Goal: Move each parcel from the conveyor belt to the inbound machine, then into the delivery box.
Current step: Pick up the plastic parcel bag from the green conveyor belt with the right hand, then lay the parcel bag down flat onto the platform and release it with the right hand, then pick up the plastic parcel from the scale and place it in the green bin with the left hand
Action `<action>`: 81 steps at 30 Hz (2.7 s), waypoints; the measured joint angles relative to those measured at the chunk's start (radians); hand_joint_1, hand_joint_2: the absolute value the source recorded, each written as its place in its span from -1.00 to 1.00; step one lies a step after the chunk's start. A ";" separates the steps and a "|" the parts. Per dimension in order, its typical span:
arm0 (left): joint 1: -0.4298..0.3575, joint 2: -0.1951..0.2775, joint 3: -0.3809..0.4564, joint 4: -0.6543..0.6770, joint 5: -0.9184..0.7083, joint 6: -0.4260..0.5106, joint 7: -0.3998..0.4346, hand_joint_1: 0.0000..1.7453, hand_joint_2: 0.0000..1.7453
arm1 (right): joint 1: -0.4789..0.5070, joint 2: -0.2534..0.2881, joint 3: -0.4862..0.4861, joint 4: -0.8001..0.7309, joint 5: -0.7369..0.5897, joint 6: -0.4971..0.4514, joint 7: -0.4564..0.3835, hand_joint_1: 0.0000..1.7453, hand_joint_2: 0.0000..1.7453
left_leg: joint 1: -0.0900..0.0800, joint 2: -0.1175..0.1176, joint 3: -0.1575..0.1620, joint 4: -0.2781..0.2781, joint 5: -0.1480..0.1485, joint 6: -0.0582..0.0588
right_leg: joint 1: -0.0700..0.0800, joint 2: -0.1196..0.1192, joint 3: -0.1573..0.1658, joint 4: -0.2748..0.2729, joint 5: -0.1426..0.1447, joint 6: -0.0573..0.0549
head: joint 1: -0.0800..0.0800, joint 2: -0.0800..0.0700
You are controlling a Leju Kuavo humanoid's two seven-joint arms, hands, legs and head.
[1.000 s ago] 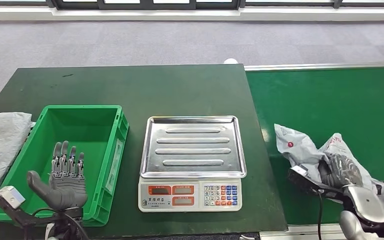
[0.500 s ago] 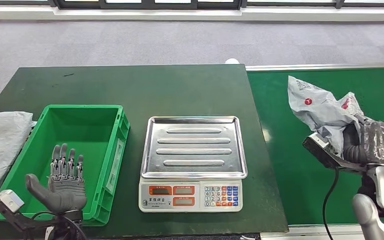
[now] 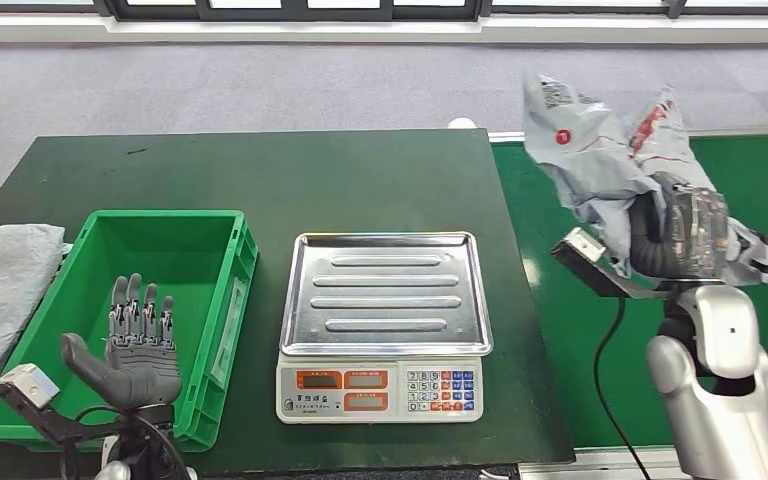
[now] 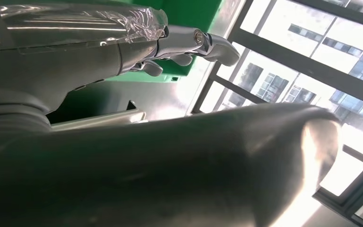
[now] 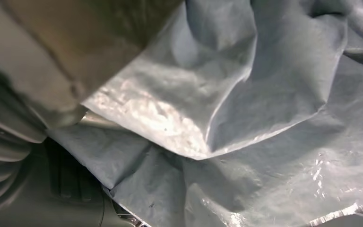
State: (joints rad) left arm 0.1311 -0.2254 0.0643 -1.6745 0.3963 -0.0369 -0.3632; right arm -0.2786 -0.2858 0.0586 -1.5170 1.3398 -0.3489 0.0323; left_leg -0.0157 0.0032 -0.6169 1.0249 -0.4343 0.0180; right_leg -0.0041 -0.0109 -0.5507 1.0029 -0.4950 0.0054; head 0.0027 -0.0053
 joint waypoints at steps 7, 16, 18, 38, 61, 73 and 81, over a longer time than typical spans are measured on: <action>-0.020 0.008 -0.024 0.022 0.006 0.008 -0.004 -1.00 -1.00 | -0.049 0.117 0.219 0.070 -0.075 -0.029 -0.021 1.00 1.00 | 0.001 -0.002 0.000 0.000 0.000 -0.001 | 0.000 -0.002 -0.001 0.001 -0.001 -0.002 | 0.000 0.000; -0.063 0.015 -0.044 0.065 0.003 0.006 0.000 -1.00 -1.00 | -0.008 0.167 0.324 0.068 -0.121 -0.011 -0.016 1.00 1.00 | 0.000 -0.003 -0.001 0.000 0.000 -0.001 | 0.000 -0.002 -0.001 0.001 -0.002 -0.002 | 0.000 0.000; -0.067 0.016 -0.045 0.071 0.003 0.006 0.000 -1.00 -1.00 | -0.003 0.170 0.329 0.065 -0.122 -0.010 -0.017 1.00 1.00 | 0.000 -0.003 -0.001 0.000 0.000 -0.001 | 0.000 -0.002 -0.001 0.001 -0.002 -0.002 | 0.000 0.000; -0.106 0.018 -0.077 0.128 0.002 -0.001 0.004 -1.00 -1.00 | -0.009 0.263 0.383 0.230 -0.179 -0.037 -0.097 1.00 1.00 | 0.001 -0.003 -0.001 -0.001 0.000 -0.003 | 0.001 -0.002 -0.002 0.001 -0.002 -0.002 | 0.000 0.000; -0.116 0.024 -0.084 0.137 0.000 0.011 -0.022 -1.00 -1.00 | -0.051 0.391 0.391 0.475 -0.324 -0.171 -0.169 -1.00 1.00 | 0.001 -0.004 -0.001 0.000 0.001 -0.004 | 0.001 -0.002 -0.003 0.001 -0.001 -0.003 | 0.000 0.000; -0.113 0.040 -0.084 0.109 -0.006 0.025 -0.044 -1.00 -1.00 | 0.040 0.362 0.351 0.299 -0.390 -0.152 -0.190 -1.00 1.00 | 0.001 -0.003 -0.002 0.000 0.000 -0.004 | 0.001 -0.002 -0.003 0.001 -0.002 -0.003 | 0.000 0.000; -0.114 0.050 -0.088 0.081 -0.116 0.150 -0.072 -1.00 -1.00 | 0.158 0.344 0.308 0.151 -0.593 -0.047 -0.269 -1.00 1.00 | 0.001 -0.005 -0.002 0.000 0.000 -0.004 | 0.000 -0.003 -0.004 0.001 -0.002 -0.003 | 0.000 0.000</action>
State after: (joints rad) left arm 0.0175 -0.1758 -0.0236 -1.5933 0.2806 0.1131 -0.4354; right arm -0.1201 0.0577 0.3668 -1.3660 0.7464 -0.3958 -0.2369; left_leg -0.0143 -0.0016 -0.6188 1.0246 -0.4346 0.0143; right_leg -0.0037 -0.0136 -0.5543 1.0041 -0.4974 0.0021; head 0.0028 -0.0053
